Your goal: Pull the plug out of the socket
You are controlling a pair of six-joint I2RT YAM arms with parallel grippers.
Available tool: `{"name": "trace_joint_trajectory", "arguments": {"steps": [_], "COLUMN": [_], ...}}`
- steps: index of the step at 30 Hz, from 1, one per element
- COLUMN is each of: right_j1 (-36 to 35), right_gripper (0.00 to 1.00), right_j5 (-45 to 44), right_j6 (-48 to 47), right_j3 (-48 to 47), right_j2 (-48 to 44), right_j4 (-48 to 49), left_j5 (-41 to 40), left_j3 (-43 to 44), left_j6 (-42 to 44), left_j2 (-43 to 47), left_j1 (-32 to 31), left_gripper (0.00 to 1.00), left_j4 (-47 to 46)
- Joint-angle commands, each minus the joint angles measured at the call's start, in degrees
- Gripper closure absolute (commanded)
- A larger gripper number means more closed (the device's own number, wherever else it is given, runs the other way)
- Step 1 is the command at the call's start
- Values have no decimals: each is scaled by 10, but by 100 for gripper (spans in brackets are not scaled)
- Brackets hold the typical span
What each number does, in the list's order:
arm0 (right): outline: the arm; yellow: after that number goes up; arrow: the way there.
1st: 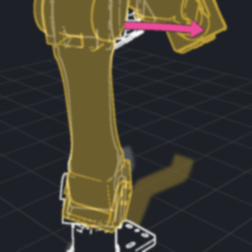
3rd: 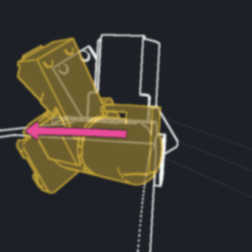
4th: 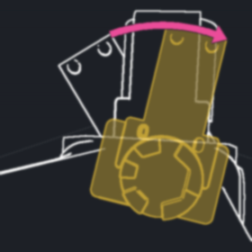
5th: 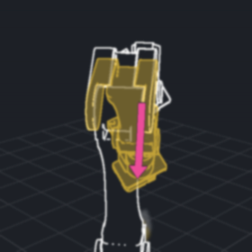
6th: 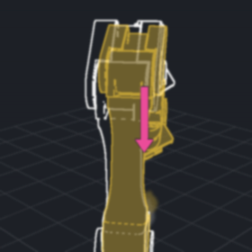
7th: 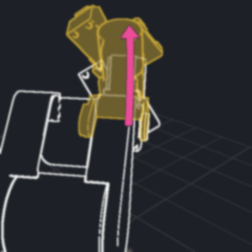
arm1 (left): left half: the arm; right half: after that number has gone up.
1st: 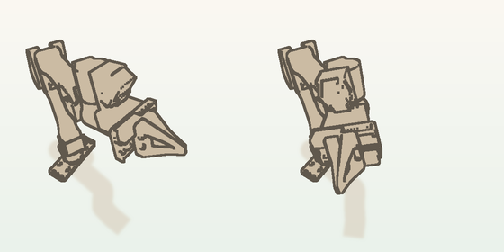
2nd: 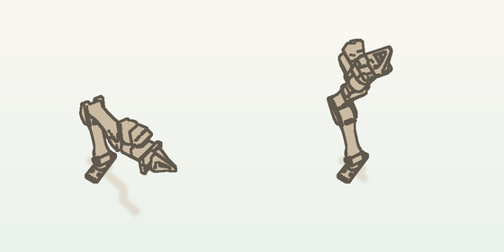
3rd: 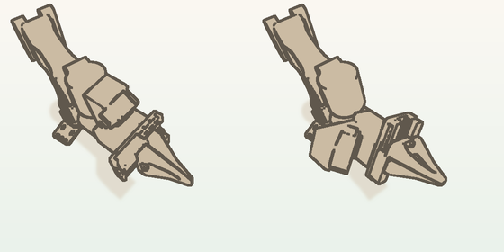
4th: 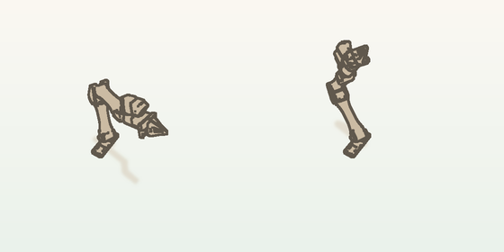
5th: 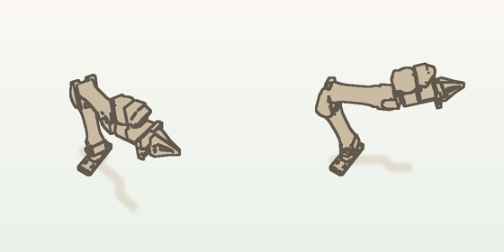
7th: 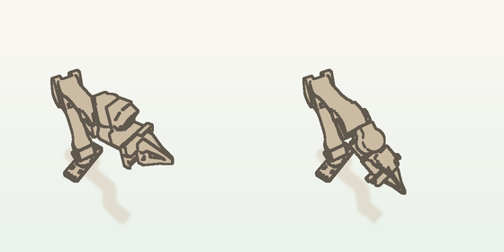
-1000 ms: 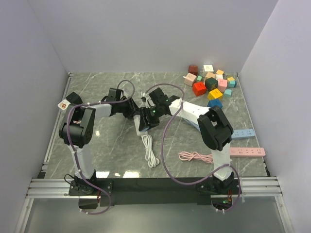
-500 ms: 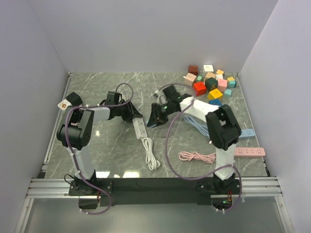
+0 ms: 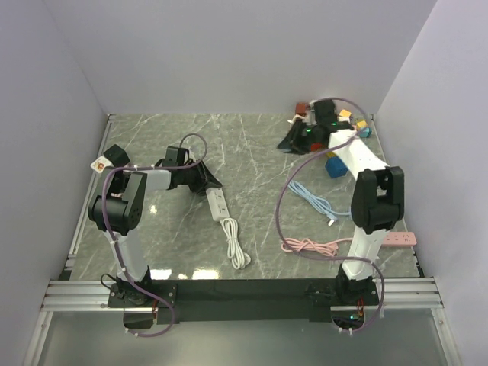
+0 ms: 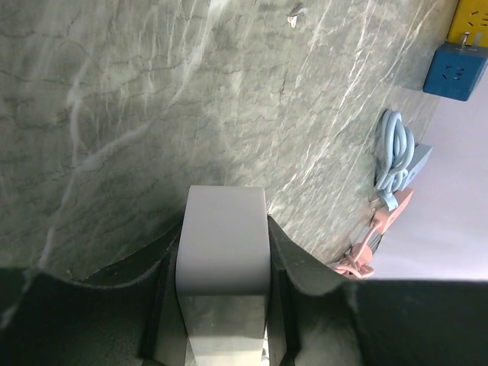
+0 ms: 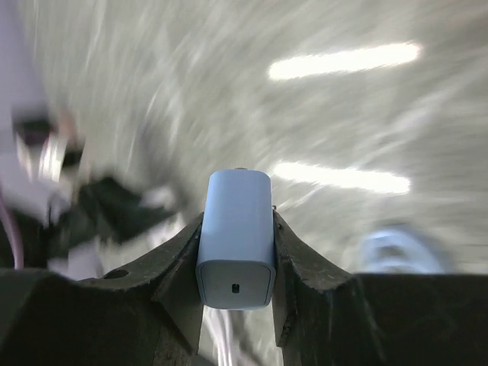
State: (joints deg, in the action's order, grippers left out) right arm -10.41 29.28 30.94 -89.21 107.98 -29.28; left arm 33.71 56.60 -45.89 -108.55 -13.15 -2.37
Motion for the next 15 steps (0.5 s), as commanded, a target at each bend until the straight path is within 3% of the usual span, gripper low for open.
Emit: {"name": "trace_joint_trajectory", "arguments": {"steps": [1,8,12,15], "right_j1": [64,101,123,130], "right_gripper": [100,100,77,51], "right_j5": [-96,-169,-197,-205], "right_j6": [63,118,155,182], "right_j3": [-40,-250,-351,-380], "right_j2": [7,169,238,269], "right_j4": [26,-9,-31,-30], "left_j5": [13,14,20,23], "left_j3": [11,11,17,25], "left_j6": [2,-6,-9,-9], "left_j2": [16,12,6,-1], "left_j1": [1,1,1,0], "left_gripper": [99,99,99,99], "left_j4": [-1,-3,-1,3]}}
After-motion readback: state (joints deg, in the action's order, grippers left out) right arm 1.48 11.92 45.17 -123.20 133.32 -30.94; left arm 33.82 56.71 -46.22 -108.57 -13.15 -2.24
